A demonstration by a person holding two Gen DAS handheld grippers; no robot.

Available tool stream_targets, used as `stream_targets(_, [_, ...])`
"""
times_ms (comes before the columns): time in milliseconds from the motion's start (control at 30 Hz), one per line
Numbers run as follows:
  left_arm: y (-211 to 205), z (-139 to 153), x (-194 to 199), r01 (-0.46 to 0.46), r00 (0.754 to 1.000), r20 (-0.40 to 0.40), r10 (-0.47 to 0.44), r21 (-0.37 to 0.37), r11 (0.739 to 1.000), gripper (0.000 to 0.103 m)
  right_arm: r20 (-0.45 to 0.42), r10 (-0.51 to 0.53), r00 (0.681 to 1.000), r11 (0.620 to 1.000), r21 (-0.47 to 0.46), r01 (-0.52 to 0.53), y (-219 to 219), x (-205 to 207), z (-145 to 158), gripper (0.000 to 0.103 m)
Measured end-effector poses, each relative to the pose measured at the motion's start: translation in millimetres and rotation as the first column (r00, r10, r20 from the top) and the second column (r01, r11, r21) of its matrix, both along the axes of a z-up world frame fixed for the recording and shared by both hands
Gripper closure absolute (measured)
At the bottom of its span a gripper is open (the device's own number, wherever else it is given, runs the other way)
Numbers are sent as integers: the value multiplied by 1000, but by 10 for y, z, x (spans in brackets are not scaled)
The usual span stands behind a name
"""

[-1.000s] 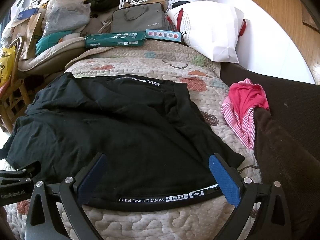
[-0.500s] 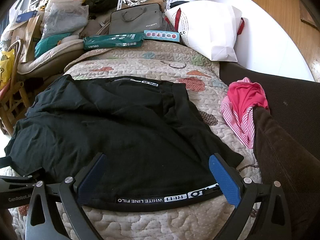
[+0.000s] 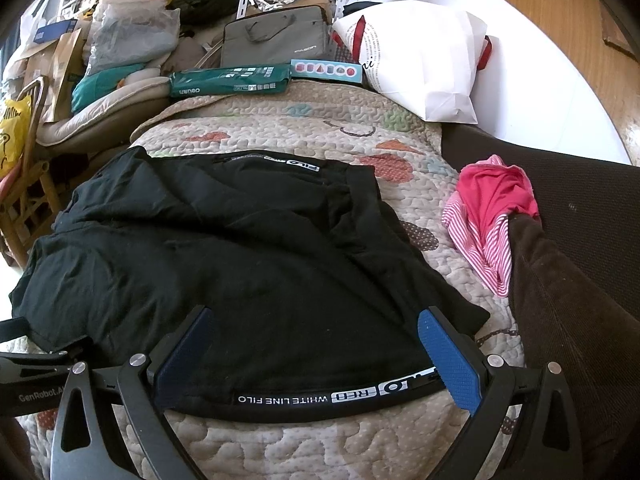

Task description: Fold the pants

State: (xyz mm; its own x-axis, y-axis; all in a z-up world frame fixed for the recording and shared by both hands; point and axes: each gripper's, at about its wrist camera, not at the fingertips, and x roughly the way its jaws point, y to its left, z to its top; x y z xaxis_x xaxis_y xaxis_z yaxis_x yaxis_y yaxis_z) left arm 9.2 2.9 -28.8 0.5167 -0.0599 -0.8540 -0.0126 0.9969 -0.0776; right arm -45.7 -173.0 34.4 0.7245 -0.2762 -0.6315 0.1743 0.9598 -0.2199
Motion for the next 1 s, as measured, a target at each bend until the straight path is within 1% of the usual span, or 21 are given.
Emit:
stream_targets(133, [18,-2,-18,0,1000,18,0,-13,1000,0,4,4,1000,1000,6,-4,27,-6,7,0])
stream_targets(233, [13,-4,-61,-2,999,43,2,0,1000,0,15,5,1000,1000,12,-5,26,-22,31,0])
stream_targets(400, [25,33,-90,10,999,43,-10,13,1000,0,45,1,999,1000,30,-3,-6,-49,124,0])
stream_targets(467, [43,101,-134,-1,998,59,0,19,1000,4,65,2,998,999,39,-4,-31,-71,181,0])
stream_targets(500, [68,164,-164,-13,997,76,12,19,1000,9,79,1,997,999,37,-3,-34,-90,214,0])
stream_targets(567, [133,323,-181,-22,995,98,23,-7,1000,10,140,-2,990,1000,5,1,-21,-173,333,0])
stream_targets(633, [264,606,-183,-34,987,158,42,-57,998,10,225,23,974,1000,-25,-18,14,-285,526,0])
stream_targets(667, [307,715,-172,-36,981,187,48,-67,997,10,245,43,969,999,-23,-38,17,-299,604,0])
stream_targets(733, [404,954,-115,-28,970,238,43,-64,998,10,254,85,964,996,-7,-86,0,-269,775,0])
stream_targets(800, [505,1193,14,-15,957,290,20,-20,1000,10,230,133,964,988,44,-147,-69,-160,954,0])
stream_targets(833, [524,1241,88,-14,956,293,13,2,1000,10,227,141,964,986,56,-158,-121,-102,1061,0])
stream_targets(900, [615,1325,299,1,956,293,-12,39,999,10,229,135,964,989,33,-146,-184,-26,1193,0])
stream_targets(933, [664,1335,406,4,958,286,-16,42,999,10,226,129,966,991,18,-136,-238,52,1277,0])
stream_targets(967, [735,1291,564,0,966,259,-12,45,999,10,219,124,968,991,13,-130,-286,94,1324,0])
stream_targets(1000, [810,1254,702,-12,971,240,3,33,999,10,207,124,970,991,16,-130,-342,167,1363,0])
